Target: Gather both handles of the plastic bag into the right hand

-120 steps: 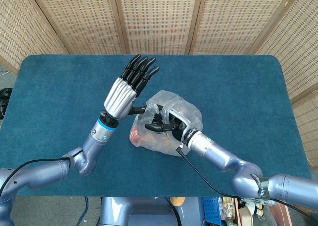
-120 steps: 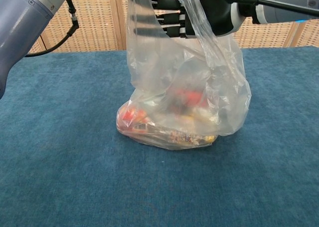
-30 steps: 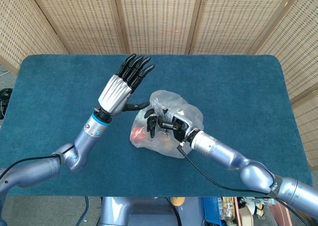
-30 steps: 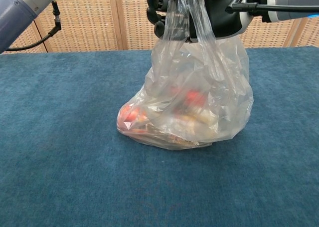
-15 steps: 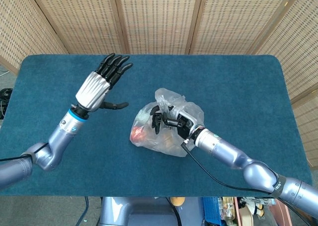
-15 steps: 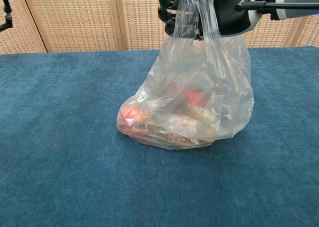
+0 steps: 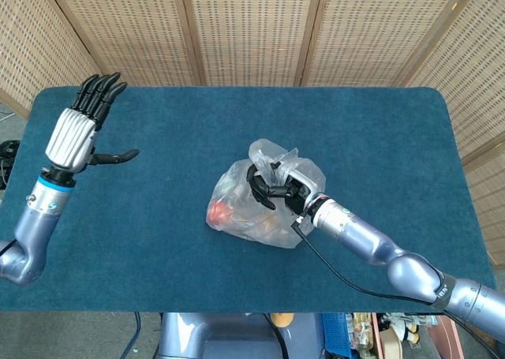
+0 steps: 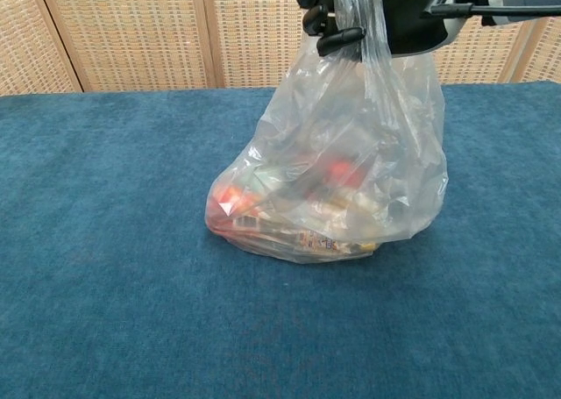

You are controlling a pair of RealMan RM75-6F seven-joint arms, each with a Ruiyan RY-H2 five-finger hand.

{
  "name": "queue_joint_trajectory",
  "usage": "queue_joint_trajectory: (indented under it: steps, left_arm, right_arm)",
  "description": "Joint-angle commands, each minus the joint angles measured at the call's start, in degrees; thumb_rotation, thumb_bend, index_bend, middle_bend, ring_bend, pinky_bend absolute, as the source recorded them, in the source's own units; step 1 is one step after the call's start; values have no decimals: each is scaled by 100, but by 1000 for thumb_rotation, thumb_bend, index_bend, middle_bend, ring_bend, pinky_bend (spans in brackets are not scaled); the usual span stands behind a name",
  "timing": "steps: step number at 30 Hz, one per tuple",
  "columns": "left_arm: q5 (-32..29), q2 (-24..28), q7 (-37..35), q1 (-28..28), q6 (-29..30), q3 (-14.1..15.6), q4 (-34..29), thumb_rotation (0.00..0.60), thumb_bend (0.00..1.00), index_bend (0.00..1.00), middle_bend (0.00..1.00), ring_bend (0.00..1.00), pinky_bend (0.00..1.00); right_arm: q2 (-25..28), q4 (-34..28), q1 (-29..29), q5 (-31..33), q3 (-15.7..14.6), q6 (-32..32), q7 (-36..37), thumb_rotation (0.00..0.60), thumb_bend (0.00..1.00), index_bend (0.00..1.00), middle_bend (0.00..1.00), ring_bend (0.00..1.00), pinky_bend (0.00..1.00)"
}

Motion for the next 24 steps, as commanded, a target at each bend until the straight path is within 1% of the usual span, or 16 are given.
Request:
queue_joint_trajectory:
  steps: [1, 4, 6, 8, 9, 10, 11, 13, 17, 19, 21, 24]
  left_arm:
    - [-54, 183, -185, 265, 171, 84, -67, 599, 0, 0, 0, 0, 0]
    - [-113, 285, -313, 473, 276, 127, -108, 600, 0, 0, 0, 0, 0]
    - [-164, 366, -412, 631, 340, 160, -170, 600, 2, 0, 0, 0, 0]
    - [-215, 427, -480, 745, 374, 184, -236, 600, 8, 0, 0, 0, 0]
    - [-251, 475, -517, 828, 396, 205, -286, 600, 12, 0, 0, 0, 0]
    - [-279, 521, -544, 905, 421, 225, -339, 600, 16, 0, 0, 0, 0]
    - [-314, 586, -558, 1009, 454, 251, -421, 600, 20, 0, 0, 0, 0]
    - [-351, 694, -527, 1155, 468, 300, -559, 600, 25, 0, 0, 0, 0]
    - [-429, 788, -507, 1375, 522, 350, -687, 600, 38, 0, 0, 0, 0]
    - [-461, 810, -559, 1486, 581, 362, -722, 600, 38, 0, 0, 0, 0]
    - [-500, 813, -622, 1625, 658, 381, -735, 600, 39, 0, 0, 0, 0]
    - [-533, 812, -655, 1773, 710, 419, -741, 600, 44, 0, 0, 0, 0]
  right_arm:
    - [181, 44, 166, 154, -188, 71, -96, 600, 0, 718, 803, 724, 914]
    - [313, 52, 302, 323, -334, 147, -130, 600, 10, 741, 819, 736, 954]
    - [407, 62, 422, 447, -463, 262, -185, 600, 67, 758, 832, 747, 974]
    - [450, 57, 484, 530, -527, 364, -210, 600, 164, 774, 847, 759, 986]
    - [486, 46, 526, 581, -575, 413, -233, 600, 241, 784, 855, 765, 993]
    - [518, 32, 565, 629, -617, 476, -258, 600, 346, 793, 862, 771, 997]
    - [561, 0, 621, 698, -686, 568, -300, 600, 426, 801, 867, 776, 999]
    - [656, -70, 734, 835, -802, 680, -375, 600, 654, 825, 884, 789, 1000]
    - [756, -197, 876, 992, -918, 976, -515, 600, 875, 856, 903, 803, 1000]
    - [794, -257, 928, 1074, -965, 1113, -570, 600, 953, 862, 908, 807, 1000]
    - [857, -316, 998, 1184, -1042, 1240, -650, 600, 994, 863, 909, 809, 1000]
    - [914, -382, 1059, 1315, -1104, 1342, -704, 600, 1000, 863, 910, 809, 1000]
